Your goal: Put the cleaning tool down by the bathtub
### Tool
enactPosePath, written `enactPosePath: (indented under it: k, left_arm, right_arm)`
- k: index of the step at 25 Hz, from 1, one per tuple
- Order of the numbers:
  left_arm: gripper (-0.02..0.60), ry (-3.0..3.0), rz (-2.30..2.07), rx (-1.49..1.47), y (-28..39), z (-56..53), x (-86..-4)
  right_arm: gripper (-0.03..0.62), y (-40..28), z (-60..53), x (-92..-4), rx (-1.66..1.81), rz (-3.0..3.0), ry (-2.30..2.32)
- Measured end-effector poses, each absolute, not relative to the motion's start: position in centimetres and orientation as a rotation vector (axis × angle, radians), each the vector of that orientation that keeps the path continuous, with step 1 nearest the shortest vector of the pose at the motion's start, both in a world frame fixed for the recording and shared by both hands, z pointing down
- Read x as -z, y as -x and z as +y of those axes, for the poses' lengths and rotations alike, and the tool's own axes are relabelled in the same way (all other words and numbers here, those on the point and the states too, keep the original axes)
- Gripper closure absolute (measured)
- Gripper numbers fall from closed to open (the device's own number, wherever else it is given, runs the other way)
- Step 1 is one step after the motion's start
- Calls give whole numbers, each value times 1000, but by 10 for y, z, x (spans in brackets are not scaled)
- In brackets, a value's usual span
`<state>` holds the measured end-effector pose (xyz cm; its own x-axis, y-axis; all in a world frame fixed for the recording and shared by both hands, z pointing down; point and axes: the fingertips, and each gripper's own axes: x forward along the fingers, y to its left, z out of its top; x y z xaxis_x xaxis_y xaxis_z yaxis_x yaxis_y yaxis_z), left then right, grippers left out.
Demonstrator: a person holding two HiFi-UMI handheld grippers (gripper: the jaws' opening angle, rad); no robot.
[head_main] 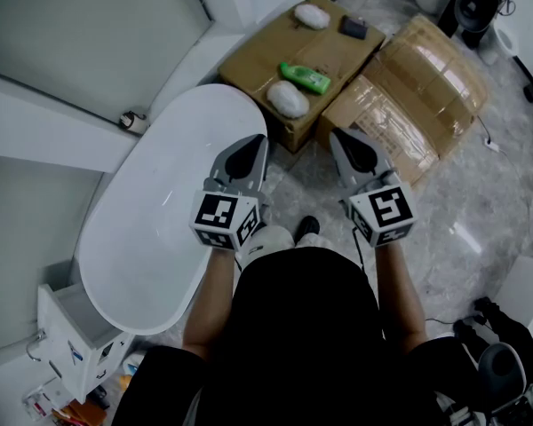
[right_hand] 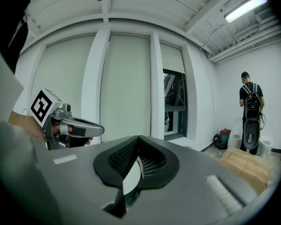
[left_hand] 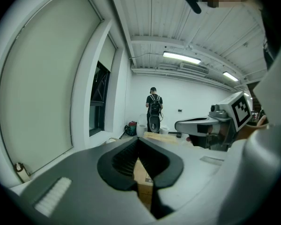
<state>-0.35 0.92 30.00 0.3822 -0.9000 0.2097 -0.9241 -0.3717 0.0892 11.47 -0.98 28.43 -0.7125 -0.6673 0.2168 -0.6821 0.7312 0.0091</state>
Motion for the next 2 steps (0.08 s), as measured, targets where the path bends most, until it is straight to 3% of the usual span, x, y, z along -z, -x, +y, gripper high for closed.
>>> enactPosePath:
  k: [2]
  left_arm:
    - [583, -2443, -1637, -187, 4, 8, -301]
  right_arm:
    - [586, -115, -11, -284, -107, -2726, -1079]
